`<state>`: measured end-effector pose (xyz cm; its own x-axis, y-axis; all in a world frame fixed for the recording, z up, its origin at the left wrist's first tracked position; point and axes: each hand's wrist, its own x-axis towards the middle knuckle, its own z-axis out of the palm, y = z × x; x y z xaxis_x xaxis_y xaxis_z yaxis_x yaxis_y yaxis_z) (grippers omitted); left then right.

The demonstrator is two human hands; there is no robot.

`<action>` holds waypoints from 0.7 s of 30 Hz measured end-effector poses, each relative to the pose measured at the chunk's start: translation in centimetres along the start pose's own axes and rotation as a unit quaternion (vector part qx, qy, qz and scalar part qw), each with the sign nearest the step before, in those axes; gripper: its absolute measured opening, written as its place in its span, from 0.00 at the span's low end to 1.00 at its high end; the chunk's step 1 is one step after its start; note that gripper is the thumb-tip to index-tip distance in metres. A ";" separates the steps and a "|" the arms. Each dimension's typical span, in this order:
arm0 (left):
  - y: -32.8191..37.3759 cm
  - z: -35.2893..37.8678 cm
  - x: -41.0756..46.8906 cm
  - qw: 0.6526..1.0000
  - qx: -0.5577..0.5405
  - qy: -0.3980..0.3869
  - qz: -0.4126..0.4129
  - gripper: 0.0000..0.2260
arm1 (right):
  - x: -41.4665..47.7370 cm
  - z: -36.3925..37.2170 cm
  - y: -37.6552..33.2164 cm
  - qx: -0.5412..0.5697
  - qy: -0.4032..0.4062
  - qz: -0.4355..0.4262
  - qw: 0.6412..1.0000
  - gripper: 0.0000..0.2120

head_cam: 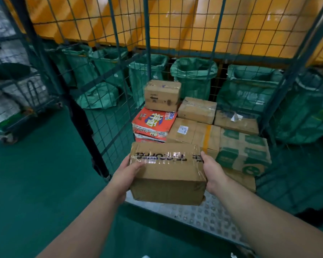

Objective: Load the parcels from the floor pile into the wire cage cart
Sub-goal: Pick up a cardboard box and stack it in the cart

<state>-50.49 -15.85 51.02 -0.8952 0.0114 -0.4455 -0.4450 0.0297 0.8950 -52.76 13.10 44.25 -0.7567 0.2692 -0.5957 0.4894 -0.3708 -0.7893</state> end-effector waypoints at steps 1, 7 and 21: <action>0.6 0.0 1.4 1.000 -0.005 -0.006 -0.003 0.18 | 0.8 0.1 -0.5 0.013 0.001 -0.002 1.000 0.30; 3.9 -0.4 10.1 1.000 -0.001 -0.017 -0.010 0.18 | 1.3 4.7 -4.2 0.039 -0.039 0.017 0.998 0.24; 6.3 4.3 25.3 0.993 0.072 0.024 -0.089 0.20 | 15.0 6.6 -6.8 0.005 0.073 0.148 0.986 0.30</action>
<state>-75.89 -11.10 45.29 -0.8042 -0.0541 -0.5919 -0.5915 0.1701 0.7882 -70.29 13.77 41.65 -0.5106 0.2736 -0.8151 0.6742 -0.4610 -0.5771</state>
